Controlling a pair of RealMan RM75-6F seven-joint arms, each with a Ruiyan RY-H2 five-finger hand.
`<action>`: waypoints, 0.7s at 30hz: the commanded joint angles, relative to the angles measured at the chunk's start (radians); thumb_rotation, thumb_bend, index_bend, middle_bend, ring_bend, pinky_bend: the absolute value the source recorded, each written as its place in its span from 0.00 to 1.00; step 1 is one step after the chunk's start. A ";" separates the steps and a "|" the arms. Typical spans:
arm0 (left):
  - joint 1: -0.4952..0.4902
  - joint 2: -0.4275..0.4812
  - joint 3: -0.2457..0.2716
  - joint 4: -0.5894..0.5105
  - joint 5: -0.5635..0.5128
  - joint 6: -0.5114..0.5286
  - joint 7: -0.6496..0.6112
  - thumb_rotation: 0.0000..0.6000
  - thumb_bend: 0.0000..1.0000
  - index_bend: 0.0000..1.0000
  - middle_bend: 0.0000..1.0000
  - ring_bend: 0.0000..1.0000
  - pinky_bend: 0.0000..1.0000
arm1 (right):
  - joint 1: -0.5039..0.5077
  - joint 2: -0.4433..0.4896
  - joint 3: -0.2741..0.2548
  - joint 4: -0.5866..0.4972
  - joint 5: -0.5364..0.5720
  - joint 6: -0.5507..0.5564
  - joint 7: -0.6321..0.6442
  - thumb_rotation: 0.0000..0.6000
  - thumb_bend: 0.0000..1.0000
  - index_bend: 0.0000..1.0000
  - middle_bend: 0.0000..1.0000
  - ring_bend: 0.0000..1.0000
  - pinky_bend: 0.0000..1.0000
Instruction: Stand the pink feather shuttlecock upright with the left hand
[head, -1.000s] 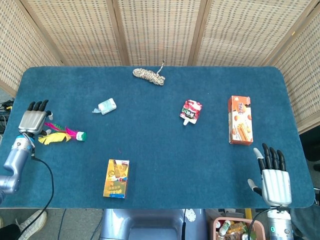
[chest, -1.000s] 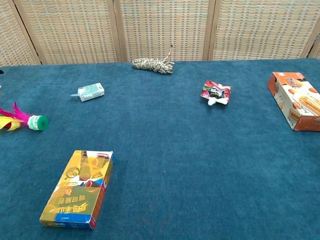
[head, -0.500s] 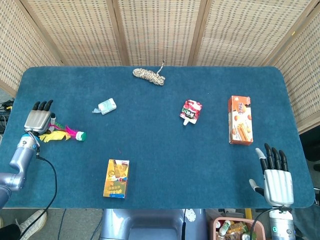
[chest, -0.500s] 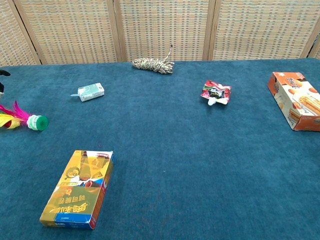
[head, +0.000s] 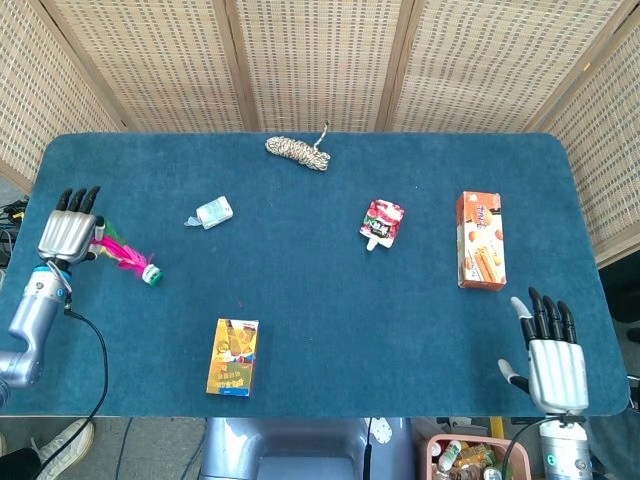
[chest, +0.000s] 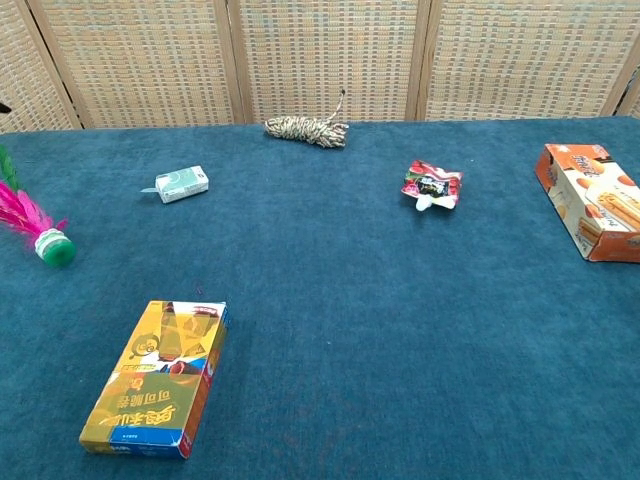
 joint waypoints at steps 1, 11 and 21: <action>0.017 0.055 -0.007 -0.101 0.032 0.121 0.103 1.00 0.42 0.70 0.00 0.00 0.00 | -0.001 0.003 -0.001 -0.001 -0.001 0.001 0.005 1.00 0.00 0.00 0.00 0.00 0.00; 0.010 0.058 -0.021 -0.245 0.089 0.307 0.305 1.00 0.43 0.71 0.00 0.00 0.00 | 0.000 0.011 -0.002 0.002 0.003 -0.004 0.024 1.00 0.00 0.00 0.00 0.00 0.00; -0.044 -0.001 -0.031 -0.240 0.131 0.350 0.348 1.00 0.43 0.72 0.00 0.00 0.00 | 0.001 0.015 -0.001 0.005 0.013 -0.009 0.032 1.00 0.00 0.00 0.00 0.00 0.00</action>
